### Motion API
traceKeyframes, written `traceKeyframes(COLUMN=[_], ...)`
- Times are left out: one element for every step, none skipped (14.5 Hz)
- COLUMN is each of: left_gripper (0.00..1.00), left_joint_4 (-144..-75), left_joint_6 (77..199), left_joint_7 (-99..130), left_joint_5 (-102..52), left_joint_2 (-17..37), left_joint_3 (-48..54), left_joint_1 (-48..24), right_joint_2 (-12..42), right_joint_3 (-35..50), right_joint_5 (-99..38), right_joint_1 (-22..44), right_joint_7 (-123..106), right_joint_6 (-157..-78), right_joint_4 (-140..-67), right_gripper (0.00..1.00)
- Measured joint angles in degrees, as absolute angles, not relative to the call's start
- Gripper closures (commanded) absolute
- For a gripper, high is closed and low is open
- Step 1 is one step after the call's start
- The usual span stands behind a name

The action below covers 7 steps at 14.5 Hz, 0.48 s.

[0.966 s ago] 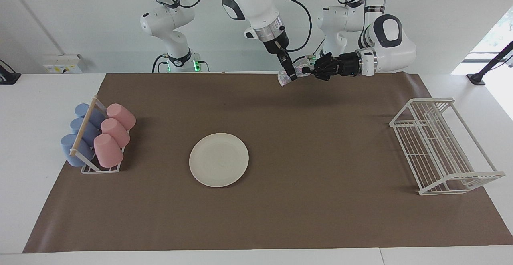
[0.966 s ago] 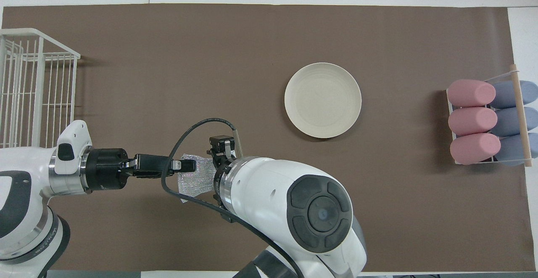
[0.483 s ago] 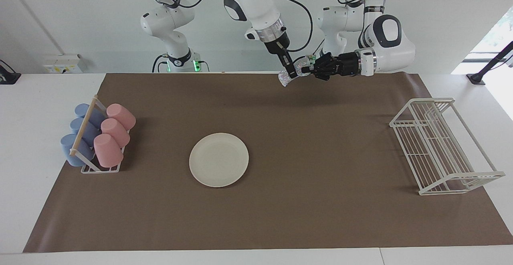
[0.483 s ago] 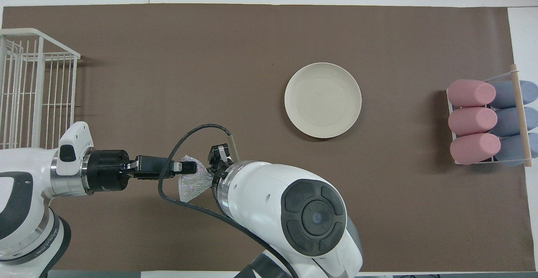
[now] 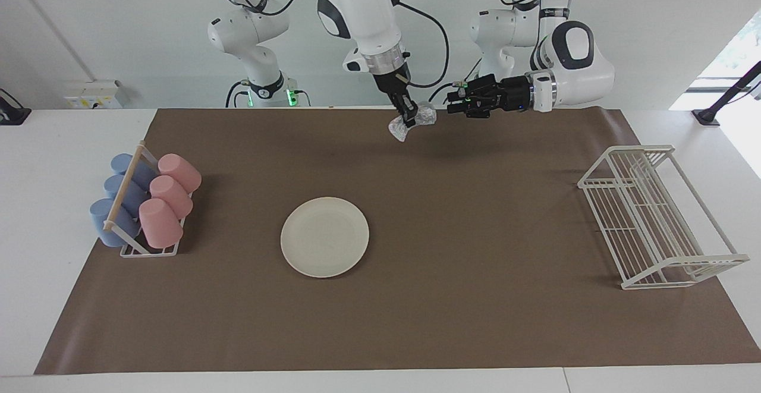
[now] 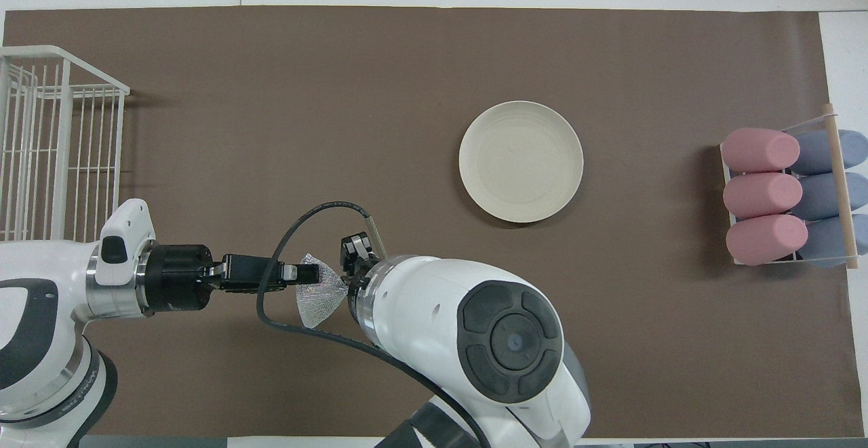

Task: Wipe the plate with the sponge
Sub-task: 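Carry the scrubber with the right gripper onto the cream plate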

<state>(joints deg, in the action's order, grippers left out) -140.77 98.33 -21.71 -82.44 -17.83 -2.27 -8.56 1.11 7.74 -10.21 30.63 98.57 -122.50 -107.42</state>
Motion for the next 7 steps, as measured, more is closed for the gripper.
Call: traceKeyframes(left_gripper=[0.00,0.00,0.00,0.00,0.00,0.00,0.00], left_joint_4=[-140.8,-140.7,-140.7,-140.7,-140.7,-140.7,-140.7], left_joint_6=[98.4,98.5,98.6,98.8,99.5,100.6,101.7], left_joint_7=[-21.5,-21.3,-21.1,-20.9,-20.5,-20.1,-19.5], left_joint_5=[-82.2,-81.2,-79.4,-77.8,-76.5,-75.1,-73.3], left_joint_2=[-17.9,-18.0,-18.0,-18.0,-18.0,-18.0,-18.0], left_joint_3=[-2.3,-2.3,-2.3,-2.3,-2.3,-2.3,-2.3], left_joint_1=[-8.6,-8.6,-8.6,-8.6,-8.6,-8.6,-8.6], right_joint_2=[1.1,1.1,1.2,1.3,1.5,2.1,2.8], right_joint_3=[7.7,7.6,7.5,7.5,7.4,7.4,7.4], right_joint_5=[-9.5,-9.3,-9.3,-9.3,-9.3,-9.3,-9.3], right_joint_1=[28.4,25.9,23.3,21.0,19.6,19.0,19.0], right_joint_7=[94.6,90.3,86.1,82.7,80.3,78.3,76.8], right_joint_6=[-121.7,-121.0,-120.7,-120.7,-120.8,-122.0,-124.7], right_joint_4=[-107.5,-107.7,-108.2,-108.9,-109.9,-111.3,-113.0], right_gripper=[1.00,1.00,1.00,1.00,1.00,1.00,1.00])
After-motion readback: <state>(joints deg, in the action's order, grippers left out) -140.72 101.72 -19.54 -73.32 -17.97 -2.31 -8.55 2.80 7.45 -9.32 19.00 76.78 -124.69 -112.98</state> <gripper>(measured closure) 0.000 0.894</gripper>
